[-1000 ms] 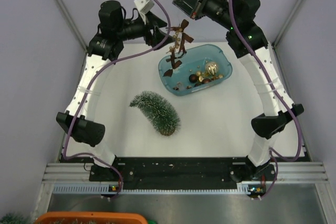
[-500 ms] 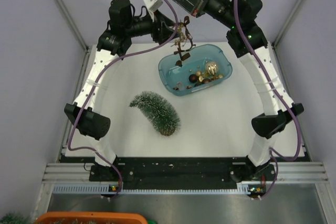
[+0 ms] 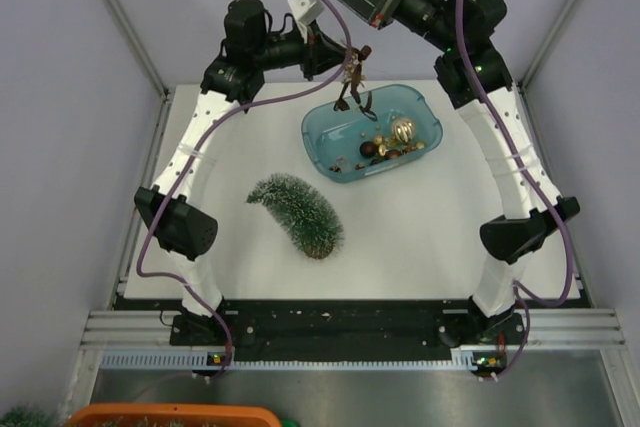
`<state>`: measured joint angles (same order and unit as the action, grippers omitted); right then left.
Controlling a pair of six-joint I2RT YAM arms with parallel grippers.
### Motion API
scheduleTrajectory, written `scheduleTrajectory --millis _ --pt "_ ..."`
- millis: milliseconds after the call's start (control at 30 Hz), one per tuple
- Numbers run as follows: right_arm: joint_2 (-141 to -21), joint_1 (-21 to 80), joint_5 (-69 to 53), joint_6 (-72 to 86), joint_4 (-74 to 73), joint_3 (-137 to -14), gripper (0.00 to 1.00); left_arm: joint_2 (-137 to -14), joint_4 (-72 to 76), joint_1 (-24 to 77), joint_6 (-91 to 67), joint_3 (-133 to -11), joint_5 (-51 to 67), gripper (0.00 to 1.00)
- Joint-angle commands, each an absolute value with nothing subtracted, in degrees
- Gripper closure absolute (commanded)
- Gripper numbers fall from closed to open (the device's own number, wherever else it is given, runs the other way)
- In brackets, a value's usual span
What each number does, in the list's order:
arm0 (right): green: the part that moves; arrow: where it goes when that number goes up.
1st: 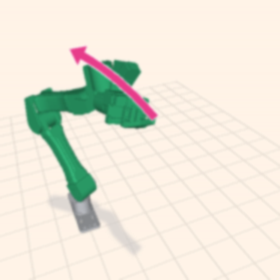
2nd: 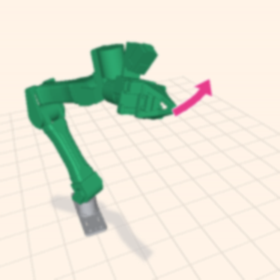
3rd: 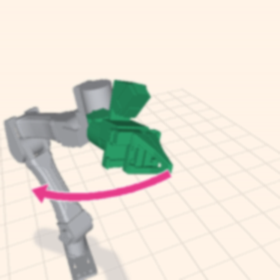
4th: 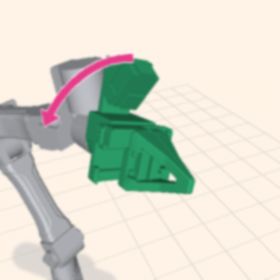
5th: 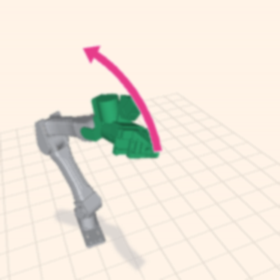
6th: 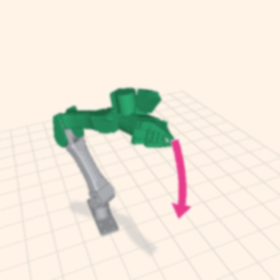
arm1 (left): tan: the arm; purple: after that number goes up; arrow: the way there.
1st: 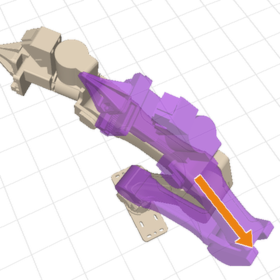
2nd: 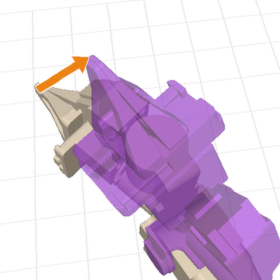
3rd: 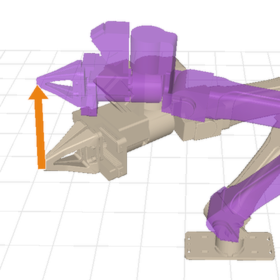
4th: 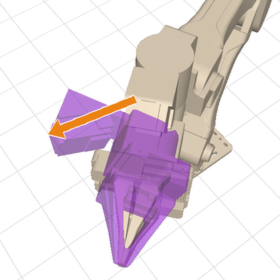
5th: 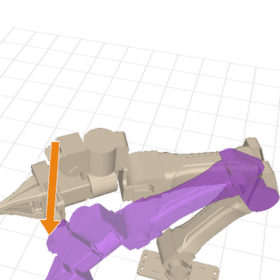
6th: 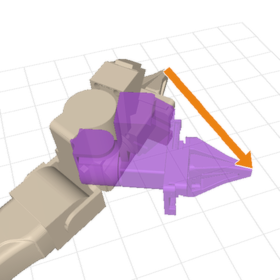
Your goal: Decorate the small christmas tree
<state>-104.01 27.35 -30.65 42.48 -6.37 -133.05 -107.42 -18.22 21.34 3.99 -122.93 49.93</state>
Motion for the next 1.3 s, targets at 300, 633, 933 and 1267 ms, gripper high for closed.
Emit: scheduleTrajectory --millis 300,633,933,1267 --pt "-104.06 24.88 -32.78 45.53 -1.14 -133.86 1.0 -106.35 -17.57 21.89 8.95 -121.03 49.84 1.0" --pt "-104.5 19.78 -33.66 48.34 -0.53 -135.53 1.0 -104.59 -19.34 21.97 18.89 -111.8 40.53 1.0" --pt "-103.54 18.28 -33.22 47.64 -0.53 -134.73 1.0 -104.86 -16.17 21.97 21.18 -110.83 29.27 0.57" --pt "-103.36 15.47 -32.96 48.86 -0.61 -139.39 1.0 -97.39 -13.36 21.97 20.84 -103.63 27.33 0.01"
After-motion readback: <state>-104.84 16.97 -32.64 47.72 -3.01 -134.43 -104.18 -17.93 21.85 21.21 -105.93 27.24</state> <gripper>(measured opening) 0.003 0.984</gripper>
